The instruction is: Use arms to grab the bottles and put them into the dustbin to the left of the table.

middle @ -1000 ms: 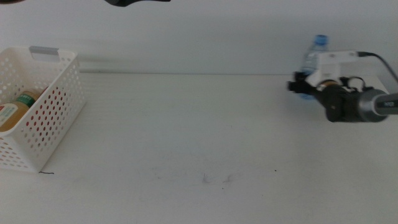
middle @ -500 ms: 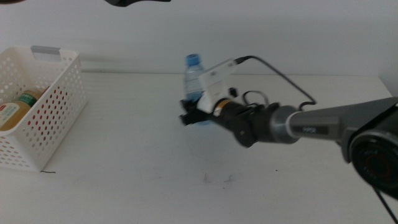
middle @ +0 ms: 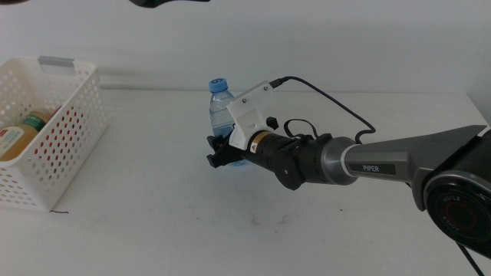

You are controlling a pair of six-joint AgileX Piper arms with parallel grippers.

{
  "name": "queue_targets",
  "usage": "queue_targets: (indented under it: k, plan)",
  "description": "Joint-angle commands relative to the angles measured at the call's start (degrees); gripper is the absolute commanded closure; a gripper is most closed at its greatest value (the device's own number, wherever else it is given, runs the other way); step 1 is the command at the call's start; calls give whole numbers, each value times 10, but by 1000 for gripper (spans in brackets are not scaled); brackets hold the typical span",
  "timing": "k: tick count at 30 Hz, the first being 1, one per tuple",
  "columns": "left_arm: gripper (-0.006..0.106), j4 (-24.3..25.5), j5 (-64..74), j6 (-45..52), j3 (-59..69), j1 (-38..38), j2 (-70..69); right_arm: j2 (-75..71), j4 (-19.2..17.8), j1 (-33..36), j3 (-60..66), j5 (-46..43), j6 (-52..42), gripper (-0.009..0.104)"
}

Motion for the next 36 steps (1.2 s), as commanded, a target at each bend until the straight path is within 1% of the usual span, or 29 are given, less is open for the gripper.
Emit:
queue_targets:
  k: [1,4,5,6,7,8,9,12,13,14,17,24,26,30,32,34,36]
  plan:
    - [7,0,-7,0,1,-2,-3,-12,-15,0,-4,0,-3,98]
    - [7,0,-7,0,1,-2,-3,-11,-11,0,-4,13,-3,97]
    - [7,0,-7,0,1,-2,-3,-10,-32,0,-3,13,-3,93]
    - [7,0,-7,0,1,-2,-3,-10,-42,-1,0,11,-3,90]
    - [7,0,-7,0,1,-2,-3,-8,-43,-1,7,-6,-3,84]
    - [7,0,-7,0,1,-2,-3,-8,-43,-1,20,-32,-3,74]
    - [7,0,-7,0,1,-2,-3,-8,-43,-1,37,-71,-3,62]
    - [7,0,-7,0,1,-2,-3,-8,-36,-3,89,-186,15,16]
    - [7,0,-7,0,1,-2,-3,-8,-36,-3,100,-201,20,6]
    - [7,0,-7,0,1,-2,-3,-8,-37,-4,110,-204,25,3]
    - [7,0,-7,0,1,-2,-3,-10,-37,-4,129,-199,30,4]
    - [7,0,-7,0,1,-2,-3,-62,-50,-4,207,-238,52,4]
    - [7,0,-7,-1,1,-2,-3,-93,-58,-4,243,-234,55,4]
    - [7,0,-7,-2,1,-2,-3,-178,-59,1,323,-204,67,5]
    - [7,0,-7,-2,1,-2,-3,-236,-66,7,362,-155,93,5]
    - [7,0,-7,-2,1,-2,-3,-314,-67,12,394,-71,132,5]
    - [7,0,-7,-2,1,-2,-3,-406,-68,12,400,73,197,5]
